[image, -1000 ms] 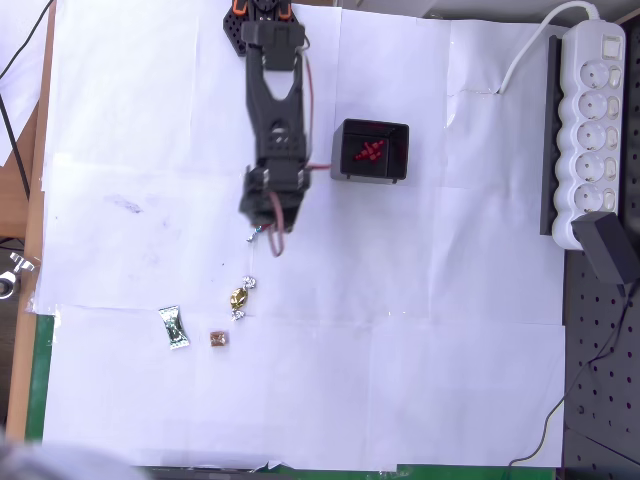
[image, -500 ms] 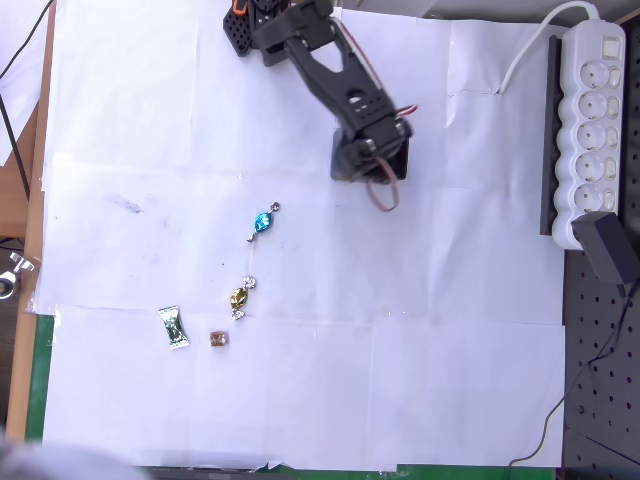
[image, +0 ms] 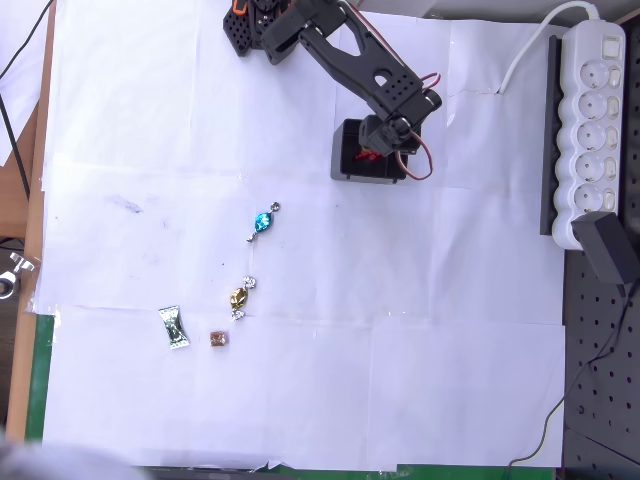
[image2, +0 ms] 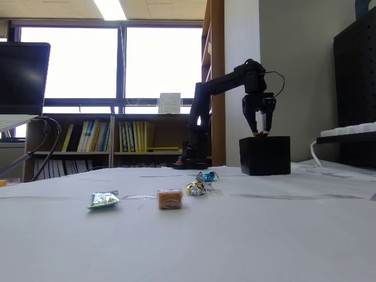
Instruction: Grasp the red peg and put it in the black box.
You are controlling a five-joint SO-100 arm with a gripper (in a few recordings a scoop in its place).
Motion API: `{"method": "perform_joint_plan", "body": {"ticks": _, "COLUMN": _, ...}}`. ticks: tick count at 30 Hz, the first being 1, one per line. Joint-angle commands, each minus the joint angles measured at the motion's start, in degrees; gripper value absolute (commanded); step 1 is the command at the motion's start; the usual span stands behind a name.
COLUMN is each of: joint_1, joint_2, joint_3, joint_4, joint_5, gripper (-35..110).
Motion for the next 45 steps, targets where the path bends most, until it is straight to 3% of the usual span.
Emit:
{"method": "perform_joint_plan", "body": {"ticks": 1, "joint_1": -1.14, "joint_2": -6.06, "joint_3": 1.93, "joint_4": -0.35, "joint_5": -0.62, "gripper": 1}}
{"method": "perform_joint_plan", "body": {"ticks": 6, "joint_1": -0.88, "joint_2": -6.33, "joint_3": 4.04, "joint_4": 0.79, "joint_5": -0.35, "gripper": 6}}
{"method": "perform_joint_plan", "body": {"ticks": 12, "joint_1": 0.26, "joint_2": -6.94, "joint_3": 6.5, "joint_4": 2.2, "joint_5": -0.88, "gripper": 50}}
{"method": "perform_joint_plan", "body": {"ticks": 24, "joint_1": 3.08, "joint_2": -10.37, "joint_3": 5.89, "joint_4": 4.13, "joint_5": -2.72, "gripper": 50}}
{"method": "perform_joint_plan", "body": {"ticks": 27, "joint_1": 4.13, "joint_2": -12.13, "joint_3": 6.42, "joint_4": 5.54, "joint_5": -3.6, "gripper": 42}}
{"method": "perform_joint_plan", "body": {"ticks": 32, "joint_1": 5.8, "joint_2": -18.9, "joint_3": 0.88, "joint_4": 7.12, "joint_5": -9.14, "gripper": 0}}
{"method": "perform_joint_plan", "body": {"ticks": 45, "joint_1": 24.52, "joint_2": -42.1, "joint_3": -29.79, "joint_4": -10.9, "joint_5": -19.34, "gripper": 0}}
